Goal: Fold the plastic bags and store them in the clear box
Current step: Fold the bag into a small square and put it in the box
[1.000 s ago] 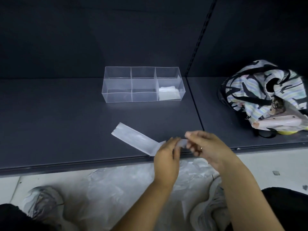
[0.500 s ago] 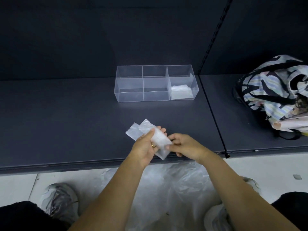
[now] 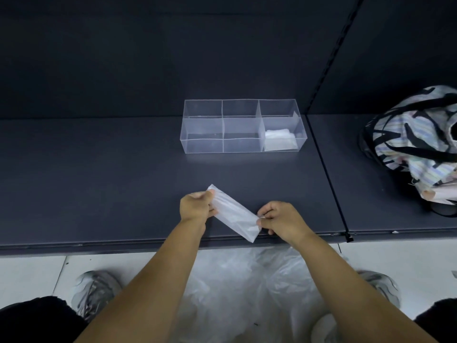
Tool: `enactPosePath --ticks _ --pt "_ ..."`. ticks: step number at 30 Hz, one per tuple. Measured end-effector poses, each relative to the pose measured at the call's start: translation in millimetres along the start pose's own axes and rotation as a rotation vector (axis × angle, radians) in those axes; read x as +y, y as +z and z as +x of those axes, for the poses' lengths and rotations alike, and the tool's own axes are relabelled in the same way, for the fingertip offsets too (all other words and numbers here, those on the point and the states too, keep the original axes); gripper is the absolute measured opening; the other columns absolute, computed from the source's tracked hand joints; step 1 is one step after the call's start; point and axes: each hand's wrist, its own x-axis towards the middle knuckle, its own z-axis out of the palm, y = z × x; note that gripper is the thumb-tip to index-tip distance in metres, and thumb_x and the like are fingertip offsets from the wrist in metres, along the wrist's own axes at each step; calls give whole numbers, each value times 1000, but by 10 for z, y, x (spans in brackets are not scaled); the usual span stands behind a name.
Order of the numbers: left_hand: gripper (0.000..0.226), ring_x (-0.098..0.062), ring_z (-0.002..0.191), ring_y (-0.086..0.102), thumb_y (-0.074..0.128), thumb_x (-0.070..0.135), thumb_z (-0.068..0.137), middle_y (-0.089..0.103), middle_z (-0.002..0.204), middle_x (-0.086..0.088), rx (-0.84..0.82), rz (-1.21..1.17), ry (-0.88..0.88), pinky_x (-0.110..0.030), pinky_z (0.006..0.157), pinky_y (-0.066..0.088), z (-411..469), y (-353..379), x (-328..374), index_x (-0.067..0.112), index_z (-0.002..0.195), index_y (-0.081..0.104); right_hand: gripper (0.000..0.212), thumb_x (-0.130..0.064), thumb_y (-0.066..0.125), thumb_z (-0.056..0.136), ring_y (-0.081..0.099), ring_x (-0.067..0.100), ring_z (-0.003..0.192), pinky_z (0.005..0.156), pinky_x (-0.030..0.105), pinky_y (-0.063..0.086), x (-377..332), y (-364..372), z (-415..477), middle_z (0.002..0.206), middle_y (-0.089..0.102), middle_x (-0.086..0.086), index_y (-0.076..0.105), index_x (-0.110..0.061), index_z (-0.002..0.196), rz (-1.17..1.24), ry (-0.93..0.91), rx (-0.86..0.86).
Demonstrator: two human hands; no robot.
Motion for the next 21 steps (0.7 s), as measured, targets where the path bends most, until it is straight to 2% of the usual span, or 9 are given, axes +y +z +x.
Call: enactPosePath --ticks 3,6,8,9,11,13,14,18,21 --pt "10 -26 77 67 61 10 91 70 88 -14 146 54 149 -37 73 59 -16 -97 -31 6 91 70 13 -3 72 78 51 9 42 50 19 45 -22 -5 41 73 69 6 64 -11 84 -29 21 -19" --pt "18 -26 97 64 56 8 93 69 103 -8 309 412 659 -28 91 46 -270 -109 -162 10 104 69 14 -2 73 76 52 8 41 50 19 46 -43 -23 63 70 69 6 65 -8 85 -39 38 -40" --pt "25 -26 109 58 59 15 92 65 115 -7 78 659 962 -22 96 36 -468 -33 -328 10 116 66 15 -1 74 76 52 8 42 51 19 46 -71 -25 66 69 68 6 65 -8 85 -51 40 -45" --pt "36 -24 118 53 62 24 91 61 125 -7 -97 768 1012 -21 102 31 -538 3 -433 9 124 61 15 -1 74 76 52 9 43 52 20 46 -86 -26 59 69 67 6 65 -8 86 -59 41 -49" --pt "63 -17 135 37 65 42 87 45 144 -3 -338 938 1010 -18 113 18 -602 14 -621 10 138 48 16 -3 75 76 53 9 46 54 20 46 -115 -40 28 71 67 6 65 -9 88 -69 58 -70" --pt "72 -14 141 26 65 45 86 35 151 1 -396 1003 1025 -14 114 5 -584 -36 -738 12 144 39 18 -4 74 76 54 9 49 50 18 43 -135 -61 -29 74 67 6 66 -9 92 -58 97 -94" --pt "69 -14 141 28 66 41 86 36 150 1 -392 999 1035 -13 114 5 -587 -58 -757 12 144 40 19 -4 73 77 54 8 49 47 17 41 -143 -71 -68 73 67 4 67 -9 94 -37 113 -102" --pt "40 -18 126 52 61 20 93 58 135 -3 -331 899 1061 -21 108 33 -643 -73 -724 13 132 58 9 -16 67 87 58 4 50 46 17 40 -208 -138 -257 74 67 -2 67 -16 96 76 103 -148" --pt "31 -13 97 66 47 32 100 70 109 7 -356 820 947 -25 83 51 -698 -125 -614 33 129 59 28 -23 71 85 64 4 70 62 17 47 -254 -289 -347 100 69 -14 63 -30 110 29 -27 -174"
